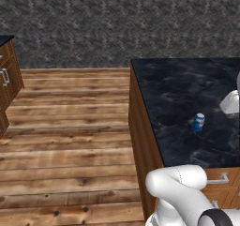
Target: Pick the can, beer from the counter and place them in the open cabinet.
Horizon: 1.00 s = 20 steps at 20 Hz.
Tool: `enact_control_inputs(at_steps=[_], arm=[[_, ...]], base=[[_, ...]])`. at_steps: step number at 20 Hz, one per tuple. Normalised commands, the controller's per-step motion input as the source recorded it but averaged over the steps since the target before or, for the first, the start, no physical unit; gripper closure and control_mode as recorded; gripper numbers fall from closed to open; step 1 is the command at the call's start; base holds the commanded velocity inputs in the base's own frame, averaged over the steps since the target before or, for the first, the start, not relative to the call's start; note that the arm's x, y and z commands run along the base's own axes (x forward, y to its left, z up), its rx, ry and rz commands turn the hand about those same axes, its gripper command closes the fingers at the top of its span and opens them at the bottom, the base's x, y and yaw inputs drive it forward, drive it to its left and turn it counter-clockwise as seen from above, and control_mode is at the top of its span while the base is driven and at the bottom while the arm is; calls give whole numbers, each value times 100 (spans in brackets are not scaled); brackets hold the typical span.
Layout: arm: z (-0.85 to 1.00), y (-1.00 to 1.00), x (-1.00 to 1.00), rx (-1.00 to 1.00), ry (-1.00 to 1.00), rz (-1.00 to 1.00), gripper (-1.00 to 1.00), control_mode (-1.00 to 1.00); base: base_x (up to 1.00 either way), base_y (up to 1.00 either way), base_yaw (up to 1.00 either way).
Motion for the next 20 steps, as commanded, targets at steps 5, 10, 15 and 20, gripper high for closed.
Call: enact_control_inputs(at_steps=[5,10,15,20], arm=[[-26,-27,36,3,0,6,-100,-100],[-17,-1,48,0,4,0,-100,-100],[-28,-19,39,2,1,0,-100,-100],[-36,-9,53,0,0,0,-100,-100]], base=[[0,0,0],[0,0,0],[0,0,0],[0,0,0]])
